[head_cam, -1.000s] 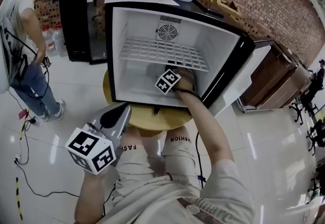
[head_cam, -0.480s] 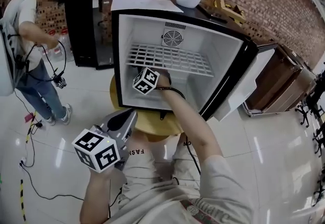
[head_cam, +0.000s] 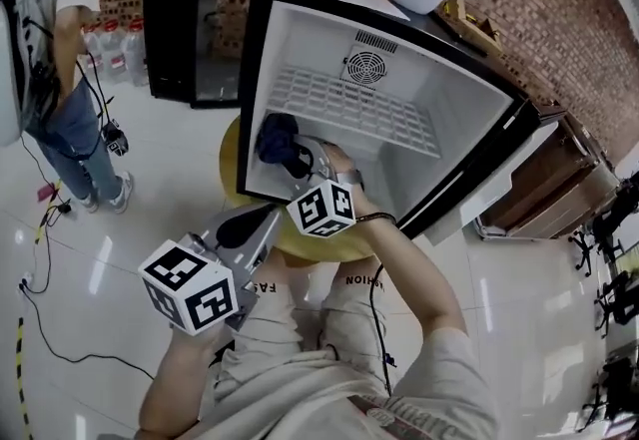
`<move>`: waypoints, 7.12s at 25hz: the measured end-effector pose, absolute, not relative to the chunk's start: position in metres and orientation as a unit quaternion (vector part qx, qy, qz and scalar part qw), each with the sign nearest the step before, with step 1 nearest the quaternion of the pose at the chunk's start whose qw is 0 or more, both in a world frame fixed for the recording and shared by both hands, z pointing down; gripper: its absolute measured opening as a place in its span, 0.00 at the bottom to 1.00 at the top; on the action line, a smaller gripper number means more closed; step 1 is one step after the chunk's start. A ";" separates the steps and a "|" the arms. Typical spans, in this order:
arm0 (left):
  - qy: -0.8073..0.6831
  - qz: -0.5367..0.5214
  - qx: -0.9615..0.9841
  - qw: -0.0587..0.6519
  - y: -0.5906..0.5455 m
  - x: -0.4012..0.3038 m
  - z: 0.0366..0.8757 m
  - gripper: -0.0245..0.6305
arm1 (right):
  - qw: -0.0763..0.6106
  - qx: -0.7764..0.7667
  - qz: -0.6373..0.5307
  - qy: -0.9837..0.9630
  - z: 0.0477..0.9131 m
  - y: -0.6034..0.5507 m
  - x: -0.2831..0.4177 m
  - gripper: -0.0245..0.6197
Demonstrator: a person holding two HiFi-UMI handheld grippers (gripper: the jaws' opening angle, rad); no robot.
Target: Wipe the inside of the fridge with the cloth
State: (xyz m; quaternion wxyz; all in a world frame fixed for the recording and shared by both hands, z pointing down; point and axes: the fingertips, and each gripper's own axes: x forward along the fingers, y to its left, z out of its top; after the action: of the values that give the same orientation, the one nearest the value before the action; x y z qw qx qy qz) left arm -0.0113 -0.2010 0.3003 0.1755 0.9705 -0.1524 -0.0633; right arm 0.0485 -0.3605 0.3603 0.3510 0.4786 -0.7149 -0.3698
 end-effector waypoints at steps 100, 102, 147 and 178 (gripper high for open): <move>-0.231 -0.064 0.964 0.119 -0.217 -0.046 0.283 0.04 | 0.514 0.441 -0.063 -0.733 0.466 -0.387 0.044 0.24; -0.233 -0.065 0.963 0.116 -0.217 -0.047 0.280 0.04 | 0.536 0.479 -0.021 -0.695 0.469 -0.381 0.087 0.23; -0.067 -0.015 0.994 0.088 -0.179 0.047 0.349 0.15 | 0.427 0.551 -0.154 -0.700 0.385 -0.173 0.180 0.23; -0.034 -0.138 0.989 0.046 -0.154 0.207 0.186 0.23 | 0.285 0.525 -0.321 -0.735 0.319 -0.010 0.226 0.55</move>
State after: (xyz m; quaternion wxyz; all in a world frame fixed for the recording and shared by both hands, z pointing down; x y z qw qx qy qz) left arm 0.2074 -0.1537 0.1862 0.0464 0.9887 -0.0342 -0.1385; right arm 0.2262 -0.0100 0.3188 0.2846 0.5249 -0.7350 -0.3214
